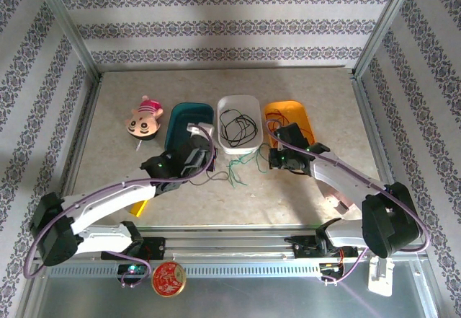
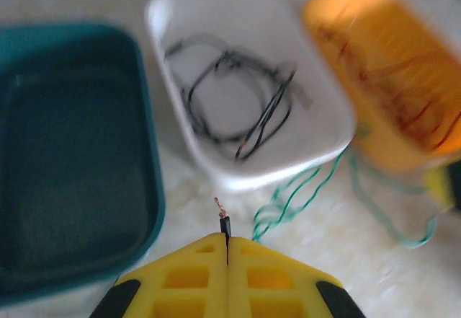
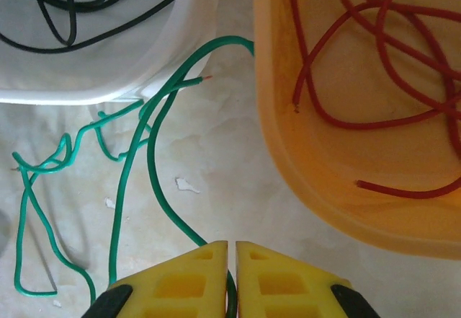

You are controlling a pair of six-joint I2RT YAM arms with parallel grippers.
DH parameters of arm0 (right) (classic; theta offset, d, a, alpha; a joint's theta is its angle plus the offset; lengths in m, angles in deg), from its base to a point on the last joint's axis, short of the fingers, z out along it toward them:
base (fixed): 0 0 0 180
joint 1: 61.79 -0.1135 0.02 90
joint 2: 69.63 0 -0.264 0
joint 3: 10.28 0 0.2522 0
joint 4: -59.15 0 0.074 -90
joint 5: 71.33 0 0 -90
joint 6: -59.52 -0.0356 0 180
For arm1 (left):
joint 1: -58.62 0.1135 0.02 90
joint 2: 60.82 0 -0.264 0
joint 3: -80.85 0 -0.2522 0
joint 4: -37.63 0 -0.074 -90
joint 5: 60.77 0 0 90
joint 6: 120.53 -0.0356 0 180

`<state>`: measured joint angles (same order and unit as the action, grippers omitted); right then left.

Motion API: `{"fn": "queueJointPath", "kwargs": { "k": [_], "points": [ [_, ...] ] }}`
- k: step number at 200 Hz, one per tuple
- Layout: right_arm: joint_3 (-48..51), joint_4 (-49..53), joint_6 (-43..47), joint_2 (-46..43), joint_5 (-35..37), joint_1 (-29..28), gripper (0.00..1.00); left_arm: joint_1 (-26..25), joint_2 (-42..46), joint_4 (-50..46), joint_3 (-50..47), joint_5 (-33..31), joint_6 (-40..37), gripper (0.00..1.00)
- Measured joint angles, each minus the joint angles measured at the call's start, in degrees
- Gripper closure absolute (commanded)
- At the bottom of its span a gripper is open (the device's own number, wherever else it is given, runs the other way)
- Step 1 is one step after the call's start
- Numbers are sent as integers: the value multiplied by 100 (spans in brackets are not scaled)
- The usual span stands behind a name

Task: Untangle the cables
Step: Untie the cable from multiple cables, then place the cable into the container.

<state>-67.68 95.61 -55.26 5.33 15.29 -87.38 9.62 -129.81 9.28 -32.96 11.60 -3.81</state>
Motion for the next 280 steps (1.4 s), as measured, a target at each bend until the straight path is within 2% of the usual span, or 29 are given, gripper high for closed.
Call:
{"fn": "queueJointPath", "kwargs": {
  "k": [28, 81, 127, 158, 187, 223, 257, 280],
  "points": [
    [101, -90, -63, -153, 57, 0, 88, 0, -55, -140, 1003, -33, -286, 100],
    [291, -286, -85, -468, 83, 0, 88, 11, -999, -334, 3432, 162, -1075, 100],
    [341, -286, -87, -682, 101, 0, 88, 264, -2393, -197, 4854, 323, -1899, 100],
    [398, -286, -85, -925, 103, 0, 88, 579, -3307, -267, 5639, 719, -2059, 100],
    [479, -284, -83, -1099, 118, 0, 88, 713, -3512, -310, 6006, 1084, -2107, 100],
    [503, -286, -81, -1119, 144, 0, 88, 778, -3397, -282, 6133, 1915, -2046, 100],
    [592, -284, -83, -1152, 214, 31, 88, 787, -2789, -101, 5309, 2765, -1864, 100],
    [634, -286, -83, -1204, 278, 94, 88, 787, -2227, 76, 4588, 3001, -1670, 100]
  ]
}}
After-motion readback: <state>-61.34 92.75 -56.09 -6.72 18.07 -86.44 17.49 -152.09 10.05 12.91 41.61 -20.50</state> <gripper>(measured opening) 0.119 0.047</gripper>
